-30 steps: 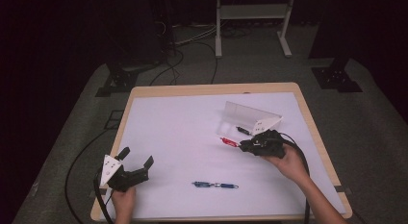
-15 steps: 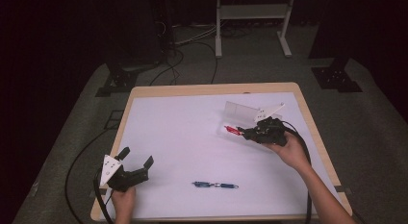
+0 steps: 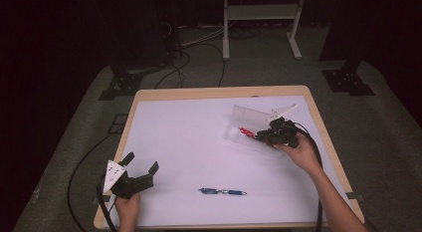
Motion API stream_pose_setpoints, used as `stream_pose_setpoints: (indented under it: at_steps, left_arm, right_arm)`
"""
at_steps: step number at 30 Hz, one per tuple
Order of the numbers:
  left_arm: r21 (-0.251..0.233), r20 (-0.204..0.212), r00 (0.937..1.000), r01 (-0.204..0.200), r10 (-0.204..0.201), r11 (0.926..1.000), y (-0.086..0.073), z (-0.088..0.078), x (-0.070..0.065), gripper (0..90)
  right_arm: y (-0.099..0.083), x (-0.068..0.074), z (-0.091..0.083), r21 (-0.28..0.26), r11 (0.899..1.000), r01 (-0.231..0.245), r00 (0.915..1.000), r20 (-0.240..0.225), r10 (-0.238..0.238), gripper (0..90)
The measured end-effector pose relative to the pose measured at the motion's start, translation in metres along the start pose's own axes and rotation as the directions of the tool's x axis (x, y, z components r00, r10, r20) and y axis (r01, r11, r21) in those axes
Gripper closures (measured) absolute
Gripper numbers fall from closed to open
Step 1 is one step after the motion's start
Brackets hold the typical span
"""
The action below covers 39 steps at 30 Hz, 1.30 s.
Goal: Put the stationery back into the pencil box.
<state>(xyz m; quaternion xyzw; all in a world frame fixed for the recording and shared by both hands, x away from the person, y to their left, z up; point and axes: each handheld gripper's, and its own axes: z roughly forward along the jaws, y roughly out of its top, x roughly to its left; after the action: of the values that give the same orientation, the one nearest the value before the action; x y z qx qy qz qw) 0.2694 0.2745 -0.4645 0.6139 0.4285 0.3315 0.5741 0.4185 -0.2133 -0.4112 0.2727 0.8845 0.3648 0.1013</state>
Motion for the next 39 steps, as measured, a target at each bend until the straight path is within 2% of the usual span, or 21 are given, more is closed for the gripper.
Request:
stream_pose_setpoints:
  at_steps: [4, 7, 21, 39]
  left_arm:
    - [0.0, -0.001, 1.0, -0.001, 0.001, 1.0, 0.0, 0.0, 0.0, 0.3]
    - [0.0, 0.0, 1.0, 0.001, -0.001, 1.0, 0.0, 0.0, 0.0, 0.3]
    - [-0.001, -0.001, 1.0, 0.0, 0.0, 1.0, 0.0, 0.0, 0.0, 0.3]
    - [0.001, -0.001, 1.0, -0.004, 0.004, 1.0, 0.0, 0.0, 0.0, 0.3]
  right_arm:
    - [-0.004, -0.005, 0.004, 0.017, 1.0, -0.001, 1.0, 0.009, 0.001, 78.7]
    - [-0.007, -0.009, 0.008, 0.024, 1.0, -0.012, 0.9999, -0.001, 0.012, 78.6]
    - [-0.014, -0.014, 0.028, 0.089, 0.996, -0.012, 0.9998, -0.011, 0.013, 78.7]
    - [-0.016, -0.017, 0.037, 0.114, 0.993, -0.011, 0.9998, -0.018, 0.013, 78.6]
